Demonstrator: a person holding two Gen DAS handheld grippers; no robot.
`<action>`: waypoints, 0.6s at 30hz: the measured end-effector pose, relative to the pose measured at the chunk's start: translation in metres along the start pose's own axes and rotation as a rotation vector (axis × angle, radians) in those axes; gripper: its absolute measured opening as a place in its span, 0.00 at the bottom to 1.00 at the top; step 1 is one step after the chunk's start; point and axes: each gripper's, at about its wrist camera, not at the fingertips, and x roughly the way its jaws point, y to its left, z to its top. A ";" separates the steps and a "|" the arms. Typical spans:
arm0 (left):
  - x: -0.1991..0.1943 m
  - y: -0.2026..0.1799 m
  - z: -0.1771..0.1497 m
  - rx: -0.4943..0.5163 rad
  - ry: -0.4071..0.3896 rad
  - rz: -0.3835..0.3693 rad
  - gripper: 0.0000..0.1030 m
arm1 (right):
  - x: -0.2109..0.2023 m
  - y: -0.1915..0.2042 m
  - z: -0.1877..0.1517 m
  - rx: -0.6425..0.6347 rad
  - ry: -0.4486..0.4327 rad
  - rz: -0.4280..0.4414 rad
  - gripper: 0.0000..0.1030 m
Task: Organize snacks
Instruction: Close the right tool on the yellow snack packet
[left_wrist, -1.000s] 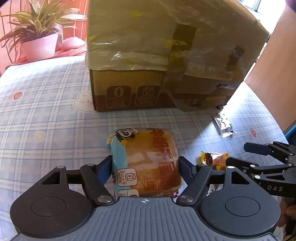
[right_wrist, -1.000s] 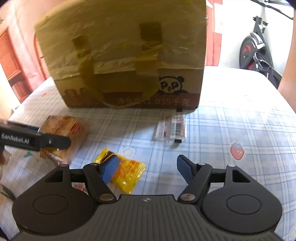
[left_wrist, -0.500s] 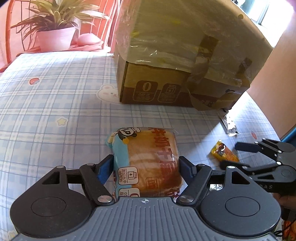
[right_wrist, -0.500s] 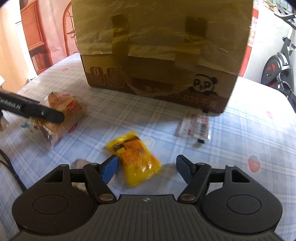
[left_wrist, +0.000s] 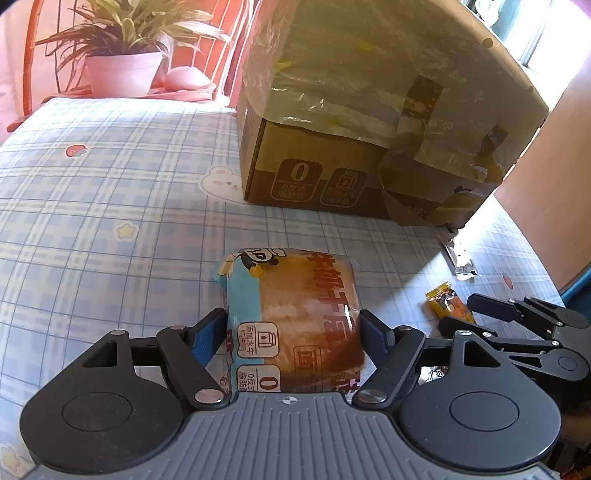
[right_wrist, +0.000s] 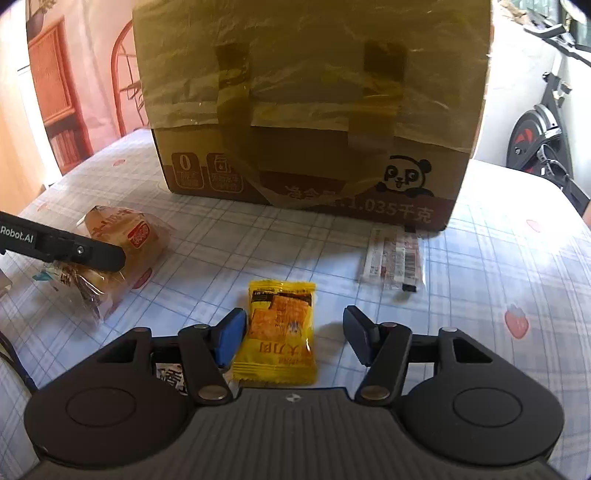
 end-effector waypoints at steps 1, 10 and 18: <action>0.000 -0.001 -0.001 0.000 -0.005 0.003 0.76 | -0.001 0.000 -0.001 0.007 -0.009 -0.007 0.55; -0.002 -0.003 -0.004 0.003 -0.022 0.017 0.75 | -0.009 -0.010 -0.012 0.063 -0.082 -0.008 0.41; -0.002 -0.003 -0.005 0.007 -0.026 0.019 0.75 | -0.008 -0.006 -0.013 0.038 -0.082 -0.025 0.41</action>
